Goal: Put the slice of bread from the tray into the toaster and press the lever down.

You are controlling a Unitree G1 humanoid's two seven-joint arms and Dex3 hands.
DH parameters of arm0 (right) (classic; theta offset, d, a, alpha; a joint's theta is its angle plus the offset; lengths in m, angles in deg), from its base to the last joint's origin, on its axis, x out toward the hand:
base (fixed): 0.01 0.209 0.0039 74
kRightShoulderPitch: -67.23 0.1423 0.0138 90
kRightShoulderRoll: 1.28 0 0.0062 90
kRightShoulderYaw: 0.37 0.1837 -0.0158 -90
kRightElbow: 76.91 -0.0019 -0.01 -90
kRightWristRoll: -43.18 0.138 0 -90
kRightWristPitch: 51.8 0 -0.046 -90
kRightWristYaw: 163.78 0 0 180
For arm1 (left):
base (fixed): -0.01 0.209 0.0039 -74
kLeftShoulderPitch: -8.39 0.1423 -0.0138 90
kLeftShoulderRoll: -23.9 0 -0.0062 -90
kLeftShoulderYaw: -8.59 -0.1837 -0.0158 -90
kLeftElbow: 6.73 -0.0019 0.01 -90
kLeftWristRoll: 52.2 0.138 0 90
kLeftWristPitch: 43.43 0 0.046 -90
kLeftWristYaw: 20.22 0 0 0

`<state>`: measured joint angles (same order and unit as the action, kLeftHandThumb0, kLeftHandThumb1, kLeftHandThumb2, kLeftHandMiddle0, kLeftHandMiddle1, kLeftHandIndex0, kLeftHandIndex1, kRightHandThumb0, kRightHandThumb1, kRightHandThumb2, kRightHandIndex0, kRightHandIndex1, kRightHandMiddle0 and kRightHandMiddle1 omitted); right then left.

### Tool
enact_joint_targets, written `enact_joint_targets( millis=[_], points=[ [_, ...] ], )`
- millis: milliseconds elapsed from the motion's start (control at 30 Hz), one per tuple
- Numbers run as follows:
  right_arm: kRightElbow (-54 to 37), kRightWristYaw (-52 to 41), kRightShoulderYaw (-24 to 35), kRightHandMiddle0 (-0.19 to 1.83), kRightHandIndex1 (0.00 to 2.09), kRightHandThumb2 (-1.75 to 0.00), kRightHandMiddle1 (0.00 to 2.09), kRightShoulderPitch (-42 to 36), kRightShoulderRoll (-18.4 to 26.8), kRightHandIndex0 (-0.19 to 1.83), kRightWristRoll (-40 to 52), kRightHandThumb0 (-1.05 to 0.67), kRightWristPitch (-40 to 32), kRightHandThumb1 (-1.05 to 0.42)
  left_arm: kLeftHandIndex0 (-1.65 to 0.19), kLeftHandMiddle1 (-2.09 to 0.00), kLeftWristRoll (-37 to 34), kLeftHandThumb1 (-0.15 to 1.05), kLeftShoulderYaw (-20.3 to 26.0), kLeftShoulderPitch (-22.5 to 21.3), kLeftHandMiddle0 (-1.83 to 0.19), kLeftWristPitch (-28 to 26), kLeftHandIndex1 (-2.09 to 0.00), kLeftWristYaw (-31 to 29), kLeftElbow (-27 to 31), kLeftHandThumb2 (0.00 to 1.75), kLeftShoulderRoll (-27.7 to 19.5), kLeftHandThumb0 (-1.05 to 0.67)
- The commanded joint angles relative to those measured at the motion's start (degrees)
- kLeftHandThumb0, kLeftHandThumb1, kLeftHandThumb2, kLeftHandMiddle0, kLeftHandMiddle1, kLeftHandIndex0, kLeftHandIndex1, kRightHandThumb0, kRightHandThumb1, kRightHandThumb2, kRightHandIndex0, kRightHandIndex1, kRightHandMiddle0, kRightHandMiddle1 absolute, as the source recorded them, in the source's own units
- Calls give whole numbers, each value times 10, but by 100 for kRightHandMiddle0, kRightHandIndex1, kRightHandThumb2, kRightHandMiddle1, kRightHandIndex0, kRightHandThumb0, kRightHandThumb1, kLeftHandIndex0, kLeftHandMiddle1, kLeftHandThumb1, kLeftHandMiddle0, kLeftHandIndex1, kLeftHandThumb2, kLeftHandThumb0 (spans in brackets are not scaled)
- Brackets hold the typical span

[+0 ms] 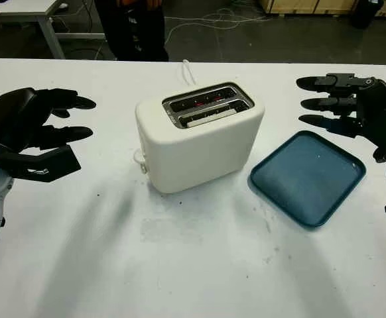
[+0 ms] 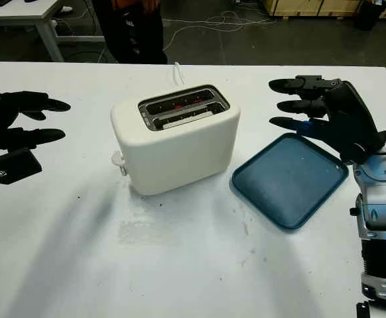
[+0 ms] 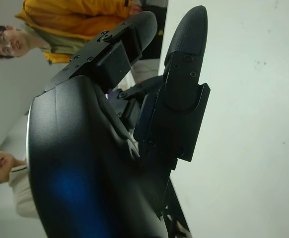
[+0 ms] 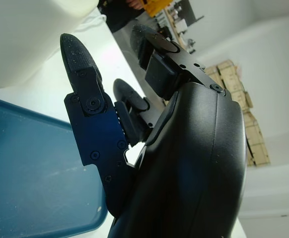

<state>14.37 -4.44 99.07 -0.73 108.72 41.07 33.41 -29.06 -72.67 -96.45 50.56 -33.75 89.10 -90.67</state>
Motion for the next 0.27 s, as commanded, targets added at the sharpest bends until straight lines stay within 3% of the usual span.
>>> enact_joint_targets(
  millis=[0,233],
  points=[
    [-6,3,-2,71,0,0,0,-4,-1,84,-4,-58,-8,-79,-84,-97,-6,92,-1,-3,-60,-1,-16,0,3,6,1,-66],
    [-1,-1,1,71,0,0,0,-5,-3,83,4,-57,-4,-79,-86,-99,-8,92,-2,-5,-59,6,-15,4,-2,6,4,-67]
  ],
)
